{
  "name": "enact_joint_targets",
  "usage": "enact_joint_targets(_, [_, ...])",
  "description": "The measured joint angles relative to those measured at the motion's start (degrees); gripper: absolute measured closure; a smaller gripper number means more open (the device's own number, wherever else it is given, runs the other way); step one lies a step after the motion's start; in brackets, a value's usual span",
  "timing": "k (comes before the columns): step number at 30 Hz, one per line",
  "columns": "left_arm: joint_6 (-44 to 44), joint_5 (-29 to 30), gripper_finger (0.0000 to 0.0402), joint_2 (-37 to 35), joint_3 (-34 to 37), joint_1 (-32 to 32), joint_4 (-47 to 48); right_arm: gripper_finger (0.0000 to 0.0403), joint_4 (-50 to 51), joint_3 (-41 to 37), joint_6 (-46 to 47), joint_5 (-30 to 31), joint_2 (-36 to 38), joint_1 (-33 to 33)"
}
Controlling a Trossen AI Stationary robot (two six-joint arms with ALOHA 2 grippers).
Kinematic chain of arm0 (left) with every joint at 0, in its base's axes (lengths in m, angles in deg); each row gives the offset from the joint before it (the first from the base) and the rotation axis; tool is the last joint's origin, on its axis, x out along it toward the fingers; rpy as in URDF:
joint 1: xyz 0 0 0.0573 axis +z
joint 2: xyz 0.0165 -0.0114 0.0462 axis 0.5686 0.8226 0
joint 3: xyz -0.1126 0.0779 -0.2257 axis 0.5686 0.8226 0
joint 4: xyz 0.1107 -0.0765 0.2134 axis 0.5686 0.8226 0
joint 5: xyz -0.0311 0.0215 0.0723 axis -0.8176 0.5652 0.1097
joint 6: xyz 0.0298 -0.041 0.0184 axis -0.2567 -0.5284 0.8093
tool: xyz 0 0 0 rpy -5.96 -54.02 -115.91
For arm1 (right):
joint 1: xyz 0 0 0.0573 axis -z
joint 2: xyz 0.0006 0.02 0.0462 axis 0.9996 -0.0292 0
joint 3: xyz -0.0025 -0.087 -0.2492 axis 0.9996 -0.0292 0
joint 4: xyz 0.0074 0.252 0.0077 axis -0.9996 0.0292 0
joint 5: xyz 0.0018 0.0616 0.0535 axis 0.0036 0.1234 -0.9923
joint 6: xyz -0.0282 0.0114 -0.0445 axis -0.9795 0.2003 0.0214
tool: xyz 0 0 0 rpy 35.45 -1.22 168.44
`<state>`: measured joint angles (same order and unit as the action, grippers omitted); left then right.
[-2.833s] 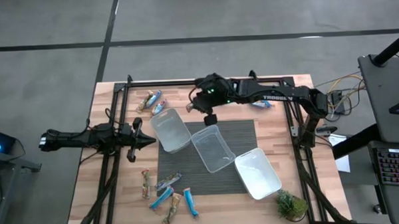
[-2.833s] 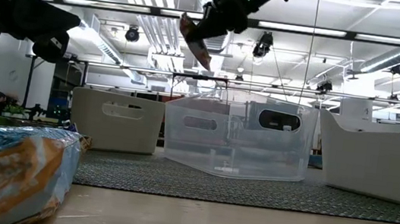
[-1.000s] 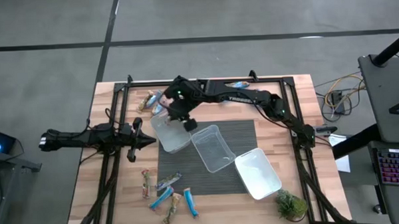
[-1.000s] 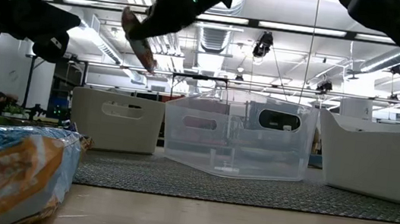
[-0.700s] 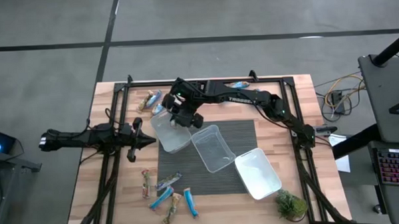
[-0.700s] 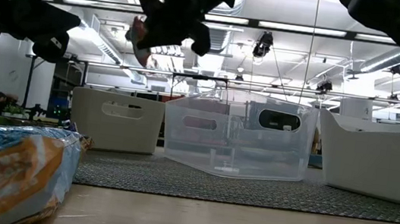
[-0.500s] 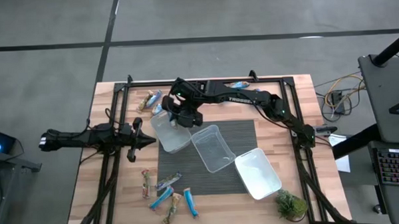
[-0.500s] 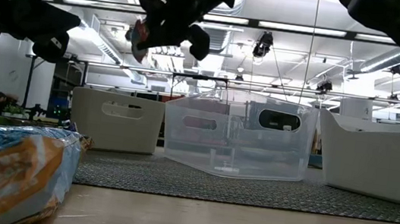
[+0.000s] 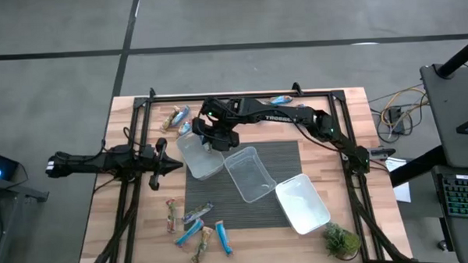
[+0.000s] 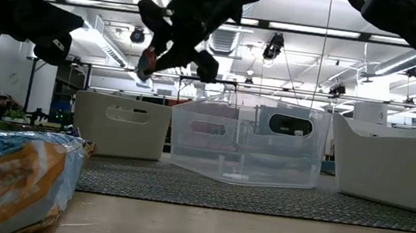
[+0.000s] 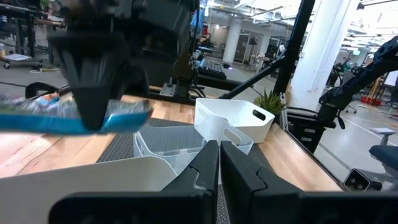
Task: Pick and place Granola Bars by type
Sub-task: Put the red granola bar into the gray bin
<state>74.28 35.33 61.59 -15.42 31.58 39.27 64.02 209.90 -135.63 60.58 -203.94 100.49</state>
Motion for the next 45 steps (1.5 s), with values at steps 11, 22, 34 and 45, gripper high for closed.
enact_joint_targets(11, [0.0, 0.0, 0.0401, 0.0, 0.0, 0.0, 0.0, 0.0342, -14.1, -8.6, 0.0, 0.0, -0.1, -0.3])
enact_joint_targets(22, [0.0, 0.0, 0.0401, 0.0, 0.0, 0.0, 0.0, 0.0342, -13.7, -9.1, 1.4, 0.5, -0.1, -0.3])
enact_joint_targets(34, [0.0, 0.0, 0.0401, 0.0, 0.0, 0.0, 0.0, 0.0341, -13.4, -9.3, 4.9, -0.1, -0.1, -0.3])
enact_joint_targets(45, [0.0, 0.0, 0.0401, 0.0, 0.0, 0.0, 0.0, 0.0262, -10.7, -9.5, 7.1, 0.0, 0.0, -0.3])
